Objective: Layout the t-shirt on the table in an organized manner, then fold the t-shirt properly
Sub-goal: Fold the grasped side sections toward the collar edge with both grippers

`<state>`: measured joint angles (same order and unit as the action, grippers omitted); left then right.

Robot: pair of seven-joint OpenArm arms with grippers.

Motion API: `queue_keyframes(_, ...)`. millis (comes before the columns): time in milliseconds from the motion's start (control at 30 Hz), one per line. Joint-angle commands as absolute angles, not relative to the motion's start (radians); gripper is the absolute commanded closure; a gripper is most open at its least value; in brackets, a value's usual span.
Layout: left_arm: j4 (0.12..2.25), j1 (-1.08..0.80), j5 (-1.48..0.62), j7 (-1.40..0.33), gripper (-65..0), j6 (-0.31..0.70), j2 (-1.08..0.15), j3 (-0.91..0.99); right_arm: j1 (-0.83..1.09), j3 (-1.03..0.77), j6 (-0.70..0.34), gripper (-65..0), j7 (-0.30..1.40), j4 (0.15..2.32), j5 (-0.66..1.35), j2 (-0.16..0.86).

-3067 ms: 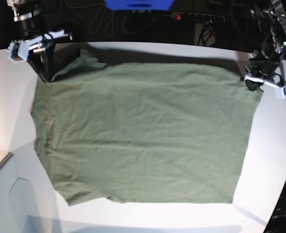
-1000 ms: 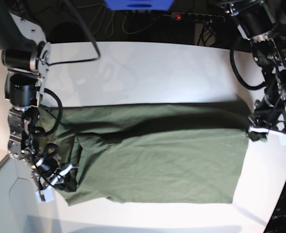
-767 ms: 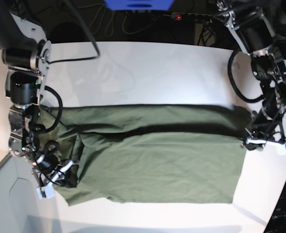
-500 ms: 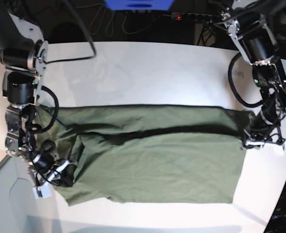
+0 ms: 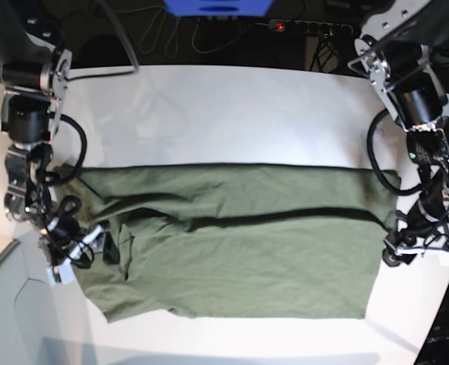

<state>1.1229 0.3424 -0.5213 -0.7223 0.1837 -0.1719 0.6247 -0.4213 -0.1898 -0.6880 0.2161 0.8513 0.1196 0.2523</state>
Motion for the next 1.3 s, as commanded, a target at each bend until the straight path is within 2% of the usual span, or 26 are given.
queue_keyframes(0,1.156,0.335,-0.533,-0.719,-33.9,0.189,-0.18,0.625,-0.426,-0.194,-0.698,-45.6,0.191,0.885,0.139,0.268)
queue_keyframes(233,1.122,0.193,-0.524,-0.631,-34.2,0.189,-0.203,0.624,-0.236,-0.194,-0.698,-45.6,0.191,1.056,0.139,0.272)
queue_keyframes(467,0.984,0.189,-0.524,-0.564,-34.2,0.189,-0.226,0.622,-0.077,-0.254,-0.698,-45.6,0.191,1.191,0.139,0.268)
queue_keyframes(700,0.88,0.211,-0.522,-0.481,-34.2,0.189,-0.229,0.544,-0.012,-0.381,-0.698,-45.8,0.191,1.207,0.14,0.268)
queue_keyframes(867,0.834,0.211,-0.524,-0.387,-34.0,0.189,-0.242,0.44,-0.001,-0.397,-0.698,-45.6,0.191,1.205,0.14,0.268)
queue_keyframes(1000,0.829,0.211,-0.524,-0.375,-33.6,0.189,-0.242,0.418,-0.008,-0.394,-0.698,-45.6,0.191,1.193,0.14,0.271)
queue_keyframes(1067,0.828,0.211,-0.524,-0.375,-29.5,0.189,-0.242,0.418,-0.03,-0.392,-0.698,-45.6,0.189,1.153,0.139,0.272)
queue_keyframes(1267,0.828,0.206,-0.524,-0.374,-0.9,0.189,-0.242,0.423,-0.102,-0.39,-0.698,-45.4,0.185,0.998,0.139,0.303)
